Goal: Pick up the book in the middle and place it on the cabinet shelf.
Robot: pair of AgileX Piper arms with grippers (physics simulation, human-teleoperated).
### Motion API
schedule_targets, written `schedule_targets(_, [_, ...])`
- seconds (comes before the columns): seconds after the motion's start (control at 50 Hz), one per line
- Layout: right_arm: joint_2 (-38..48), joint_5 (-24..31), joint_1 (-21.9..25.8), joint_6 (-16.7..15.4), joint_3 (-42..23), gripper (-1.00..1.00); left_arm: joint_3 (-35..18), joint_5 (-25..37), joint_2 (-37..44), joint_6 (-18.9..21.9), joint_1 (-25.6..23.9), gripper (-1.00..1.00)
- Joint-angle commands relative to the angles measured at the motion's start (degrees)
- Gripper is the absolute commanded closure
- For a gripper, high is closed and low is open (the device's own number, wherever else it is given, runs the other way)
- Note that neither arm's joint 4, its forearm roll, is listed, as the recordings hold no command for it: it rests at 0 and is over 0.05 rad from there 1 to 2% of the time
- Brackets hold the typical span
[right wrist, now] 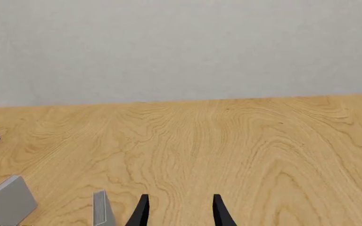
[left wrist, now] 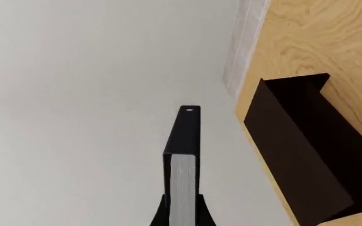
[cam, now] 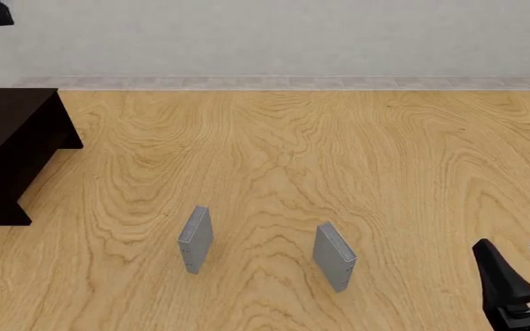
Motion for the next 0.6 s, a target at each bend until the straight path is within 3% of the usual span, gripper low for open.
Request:
schedule_targets(0.02, [0.00,-0.16,0.09,-0.40,0.20,-1.00,2.45,-3.80,-0.02,-0.25,5.89,1.00])
schedule_targets(0.2, [-0.38,0.30,0.02,-0.95,-0.06,-1.00,0.93,-5.08,3.00,-3.34,9.58,1.00])
schedule_targets(0.28, [-0.50,0.43,0.35,-1.32,-0.25,-1.00,6.60,-8.66,2.51,-1.29,9.76,1.00])
schedule_targets(0.48, [-0.55,0.83,0.76,-2.04,-0.39,-1.00,11.65,-13.25,2.98,-0.34,10.58,1.00])
schedule_targets(0.6, [-0.66,0.91,0.68,-2.16,-0.64,-1.00,17.92,-17.03,3.62,2.38,10.90,1.00])
